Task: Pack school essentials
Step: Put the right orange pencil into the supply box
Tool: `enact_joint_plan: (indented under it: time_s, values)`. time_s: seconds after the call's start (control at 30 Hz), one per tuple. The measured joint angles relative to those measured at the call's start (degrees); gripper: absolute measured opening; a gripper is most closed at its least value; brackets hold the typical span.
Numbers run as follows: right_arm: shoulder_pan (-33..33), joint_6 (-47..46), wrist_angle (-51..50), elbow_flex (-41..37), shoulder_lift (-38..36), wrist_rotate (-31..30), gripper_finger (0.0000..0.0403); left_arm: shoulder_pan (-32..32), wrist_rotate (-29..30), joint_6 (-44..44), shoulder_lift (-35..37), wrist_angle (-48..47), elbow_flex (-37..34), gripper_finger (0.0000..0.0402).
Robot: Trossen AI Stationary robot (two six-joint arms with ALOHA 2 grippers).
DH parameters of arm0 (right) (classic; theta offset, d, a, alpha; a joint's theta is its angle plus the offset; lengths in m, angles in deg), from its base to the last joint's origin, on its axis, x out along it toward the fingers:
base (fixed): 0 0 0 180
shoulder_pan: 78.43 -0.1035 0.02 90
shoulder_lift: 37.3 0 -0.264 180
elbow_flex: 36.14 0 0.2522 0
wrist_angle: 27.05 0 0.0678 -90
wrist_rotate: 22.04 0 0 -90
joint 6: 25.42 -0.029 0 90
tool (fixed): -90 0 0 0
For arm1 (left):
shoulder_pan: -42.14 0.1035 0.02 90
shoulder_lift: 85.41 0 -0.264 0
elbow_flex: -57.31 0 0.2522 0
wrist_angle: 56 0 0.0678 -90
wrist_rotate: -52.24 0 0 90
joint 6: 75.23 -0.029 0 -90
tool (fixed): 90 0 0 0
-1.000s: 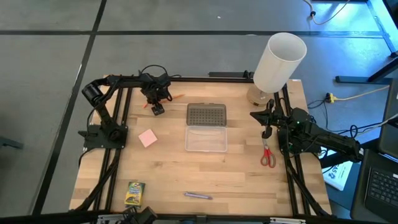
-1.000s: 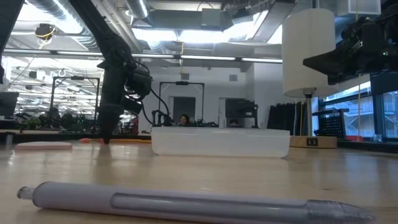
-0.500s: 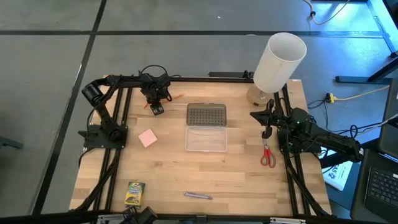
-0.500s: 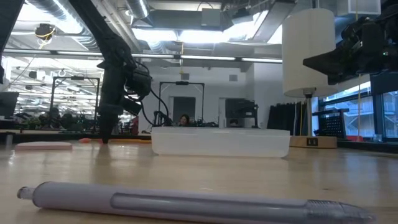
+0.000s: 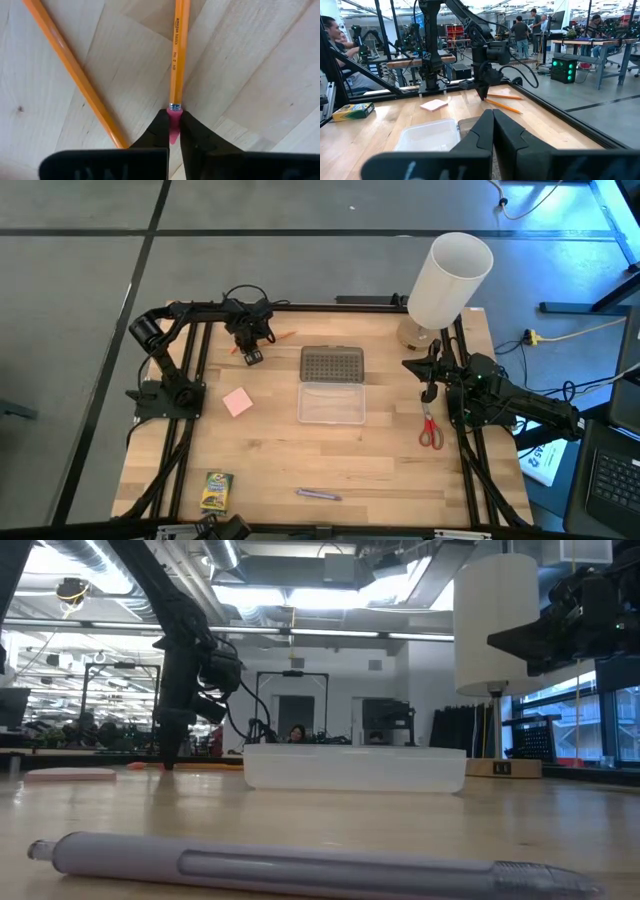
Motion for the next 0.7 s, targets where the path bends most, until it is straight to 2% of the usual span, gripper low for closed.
enact_joint_plan:
  time_s: [0.47,0.7]
  values:
    - [0.0,0.4,0.1,0.2,0.0,0.0,0.0007,-2.3,-0.4,0.1,-0.6,-3.4,3.8,0.0007]
    - [0.0,3.3,-4.0,6.0,0.0,0.0,0.0007,-4.3,-0.7,0.8,-0.6,-3.7,5.8,0.0007]
